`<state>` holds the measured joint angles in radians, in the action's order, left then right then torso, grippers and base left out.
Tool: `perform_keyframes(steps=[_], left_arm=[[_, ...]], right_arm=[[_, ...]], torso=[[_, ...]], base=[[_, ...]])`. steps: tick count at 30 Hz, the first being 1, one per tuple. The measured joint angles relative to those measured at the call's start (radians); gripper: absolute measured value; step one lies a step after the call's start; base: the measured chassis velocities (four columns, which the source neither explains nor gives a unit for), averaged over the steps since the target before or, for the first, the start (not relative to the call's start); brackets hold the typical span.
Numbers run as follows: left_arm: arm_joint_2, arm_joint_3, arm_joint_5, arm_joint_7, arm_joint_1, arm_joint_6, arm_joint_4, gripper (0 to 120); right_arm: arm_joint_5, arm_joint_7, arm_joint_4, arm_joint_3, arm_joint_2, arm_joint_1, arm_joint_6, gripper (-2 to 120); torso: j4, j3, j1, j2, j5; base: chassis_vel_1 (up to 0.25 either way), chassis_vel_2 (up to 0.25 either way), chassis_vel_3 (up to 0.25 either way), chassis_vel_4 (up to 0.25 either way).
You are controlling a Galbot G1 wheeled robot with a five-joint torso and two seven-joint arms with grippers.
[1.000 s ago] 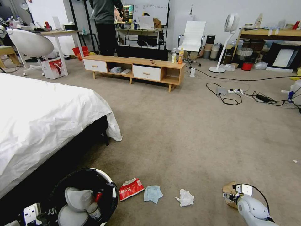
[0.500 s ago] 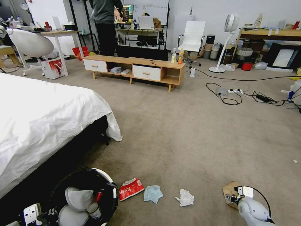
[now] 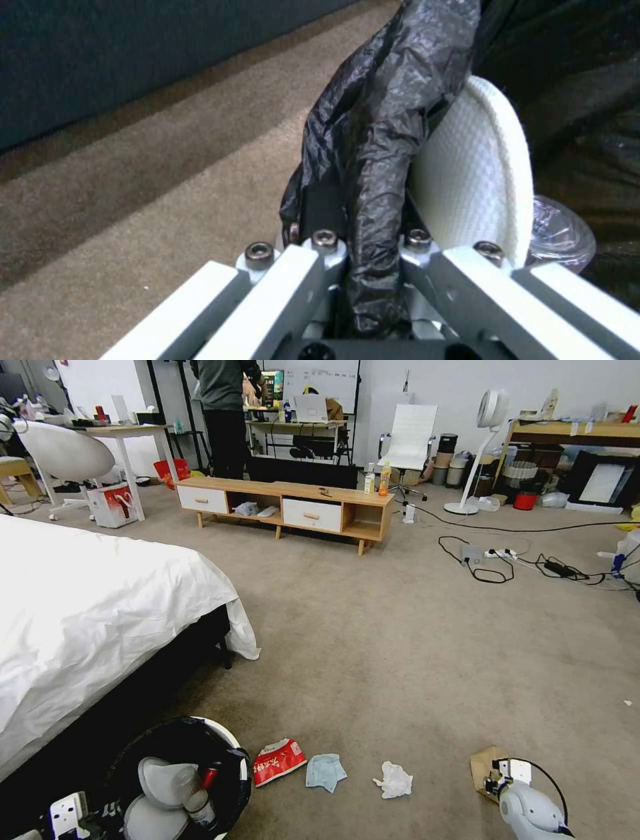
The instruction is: Pick up the trash bin and place the garbage on the floor into it.
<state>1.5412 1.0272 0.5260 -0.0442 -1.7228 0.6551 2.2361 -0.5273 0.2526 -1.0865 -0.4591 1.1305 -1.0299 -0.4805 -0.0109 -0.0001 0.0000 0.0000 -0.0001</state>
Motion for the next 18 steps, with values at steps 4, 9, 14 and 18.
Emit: perform_keyframes(steps=[4,9,14,18], left_arm=[[-0.001,-0.002,0.000,0.000,0.002,0.000,-0.005,2],[0.000,-0.007,-0.001,0.000,0.005,0.000,-0.008,2],[0.003,-0.014,-0.005,0.000,0.005,0.000,-0.005,2],[0.005,-0.014,-0.005,0.000,0.003,0.000,0.002,2]], right_arm=[[0.007,-0.002,0.005,0.004,0.004,-0.001,0.008,10],[0.009,-0.002,-0.001,0.005,0.005,-0.008,0.016,0],[0.007,-0.002,-0.039,0.001,-0.008,-0.034,0.023,0],[0.006,-0.002,-0.065,-0.005,-0.017,-0.049,0.035,0]], torso=[[0.0001,0.000,0.000,0.000,0.0001],[-0.0002,0.000,0.000,0.000,0.0000],[-0.0002,0.000,0.000,0.000,0.0003],[0.0000,0.000,0.000,0.000,0.0003]], base=[[0.000,0.000,0.000,0.000],[0.000,0.000,0.000,0.000],[0.000,0.000,0.000,0.000],[0.000,0.000,0.000,0.000]])
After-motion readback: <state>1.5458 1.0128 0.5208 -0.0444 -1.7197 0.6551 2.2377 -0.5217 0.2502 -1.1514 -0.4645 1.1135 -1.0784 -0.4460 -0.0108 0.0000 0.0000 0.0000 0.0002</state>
